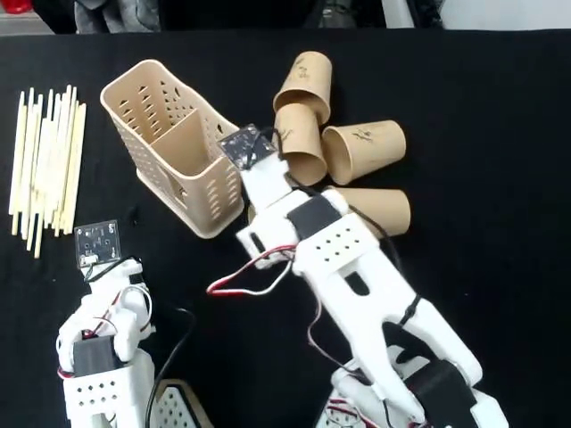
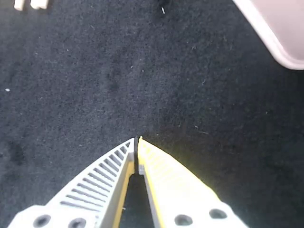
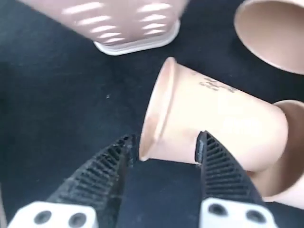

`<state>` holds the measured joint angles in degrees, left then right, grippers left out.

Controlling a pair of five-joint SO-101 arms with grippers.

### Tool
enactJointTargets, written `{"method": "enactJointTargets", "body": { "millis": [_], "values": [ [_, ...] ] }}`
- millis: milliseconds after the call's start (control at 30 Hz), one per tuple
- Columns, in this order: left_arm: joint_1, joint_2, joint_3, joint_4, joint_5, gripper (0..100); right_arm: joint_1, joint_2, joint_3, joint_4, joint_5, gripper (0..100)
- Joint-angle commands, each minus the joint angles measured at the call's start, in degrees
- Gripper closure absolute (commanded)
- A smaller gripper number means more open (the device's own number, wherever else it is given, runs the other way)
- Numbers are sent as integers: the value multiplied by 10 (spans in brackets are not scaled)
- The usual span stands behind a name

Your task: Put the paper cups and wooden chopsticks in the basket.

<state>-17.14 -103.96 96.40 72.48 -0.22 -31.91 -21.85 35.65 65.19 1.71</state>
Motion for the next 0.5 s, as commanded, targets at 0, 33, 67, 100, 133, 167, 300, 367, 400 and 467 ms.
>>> {"method": "enactJointTargets", "body": {
  "millis": [0, 33, 67, 100, 133, 167, 300, 367, 400, 467],
  "values": [
    [6, -1, 9, 3, 4, 970, 25, -15, 15, -45, 38, 786],
    [6, -1, 9, 3, 4, 970, 25, -17, 28, -61, 47, 786],
    [6, -1, 9, 3, 4, 970, 25, -18, 39, -77, 54, 786],
    [6, -1, 9, 3, 4, 970, 25, -18, 49, -92, 60, 786],
    [6, -1, 9, 3, 4, 970, 25, -17, 58, -106, 67, 786],
    [6, -1, 9, 3, 4, 970, 25, -17, 65, -118, 75, 786],
    [6, -1, 9, 3, 4, 970, 26, -18, 81, -133, 120, 789],
    [6, -1, 9, 3, 4, 970, 27, -18, 83, -132, 135, 791],
    [6, -1, 9, 3, 4, 970, 27, -18, 84, -131, 142, 798],
    [6, -1, 9, 3, 4, 970, 27, -18, 83, -131, 153, 844]
  ]
}}
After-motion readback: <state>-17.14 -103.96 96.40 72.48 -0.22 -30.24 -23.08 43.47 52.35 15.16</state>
